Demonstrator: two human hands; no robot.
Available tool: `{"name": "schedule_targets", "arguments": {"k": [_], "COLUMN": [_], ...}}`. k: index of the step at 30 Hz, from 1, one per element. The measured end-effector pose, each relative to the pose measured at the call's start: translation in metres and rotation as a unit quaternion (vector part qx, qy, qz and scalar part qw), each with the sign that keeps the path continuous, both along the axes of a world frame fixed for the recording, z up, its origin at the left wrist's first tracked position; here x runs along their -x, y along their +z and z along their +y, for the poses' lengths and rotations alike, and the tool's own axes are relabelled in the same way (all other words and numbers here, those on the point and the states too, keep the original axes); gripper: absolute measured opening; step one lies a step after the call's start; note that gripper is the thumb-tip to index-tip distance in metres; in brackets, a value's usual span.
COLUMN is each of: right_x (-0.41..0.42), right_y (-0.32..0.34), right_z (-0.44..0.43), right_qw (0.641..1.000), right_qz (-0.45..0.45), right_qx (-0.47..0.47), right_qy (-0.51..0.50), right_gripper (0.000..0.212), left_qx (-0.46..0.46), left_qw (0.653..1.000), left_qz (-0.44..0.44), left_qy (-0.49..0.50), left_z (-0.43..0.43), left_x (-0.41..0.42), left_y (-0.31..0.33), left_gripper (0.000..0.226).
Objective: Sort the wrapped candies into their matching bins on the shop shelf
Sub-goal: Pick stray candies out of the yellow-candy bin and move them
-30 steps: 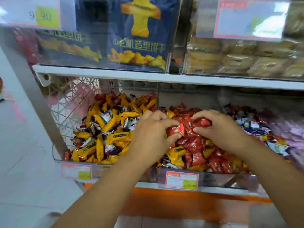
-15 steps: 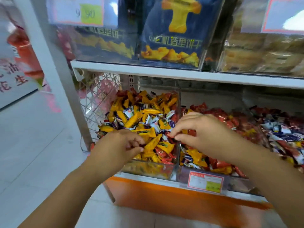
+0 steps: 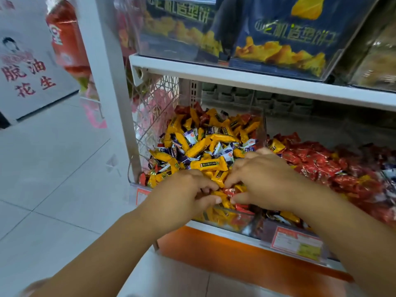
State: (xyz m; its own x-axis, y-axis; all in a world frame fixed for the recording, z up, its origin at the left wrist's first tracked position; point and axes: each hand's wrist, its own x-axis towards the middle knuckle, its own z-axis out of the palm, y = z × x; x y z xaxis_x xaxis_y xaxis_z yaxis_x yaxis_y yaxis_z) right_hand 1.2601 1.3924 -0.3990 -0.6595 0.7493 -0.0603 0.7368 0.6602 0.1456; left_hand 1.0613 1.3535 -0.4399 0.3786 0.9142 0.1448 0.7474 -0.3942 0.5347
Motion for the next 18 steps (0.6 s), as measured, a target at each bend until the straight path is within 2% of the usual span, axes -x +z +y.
{"name": "schedule_targets", "arguments": {"k": [3,5,8,10,13,16,18], "right_x": [-0.008,-0.016,-0.029,-0.035,-0.042,-0.044,-0.044], "right_y": [0.007,0.019,0.031,0.034,0.034,0.033,0.033], "right_z": [0.002,0.003,-0.001,-0.006,-0.013,-0.015,-0.014], "right_qw": [0.992,0.970,0.936,0.928,0.932,0.933,0.932], "right_qz": [0.111,0.214,0.334,0.354,0.338,0.329,0.331], "right_qx": [0.058,0.105,0.078,0.064,0.082,0.089,0.081], "right_qy": [-0.014,-0.043,-0.082,-0.093,-0.106,-0.115,-0.122], "right_gripper": [0.026,0.018,0.023,0.026,0.030,0.030,0.029], "left_qx": [0.012,0.007,-0.024,-0.066,-0.092,-0.058,-0.040], "left_qw": [1.000,1.000,0.999,0.995,0.992,0.996,0.998], "left_qz": [-0.002,-0.011,-0.046,-0.064,-0.065,-0.062,-0.038], "left_qy": [-0.009,-0.015,-0.002,0.029,0.062,0.019,-0.018], "left_z": [0.005,0.005,0.006,0.010,0.017,0.017,0.014], "left_x": [-0.001,-0.004,-0.011,-0.011,-0.008,-0.019,-0.034], "left_y": [0.002,0.004,0.005,0.007,0.011,0.012,0.010], "left_gripper": [0.032,0.030,0.026,0.023,0.019,0.018,0.027]}}
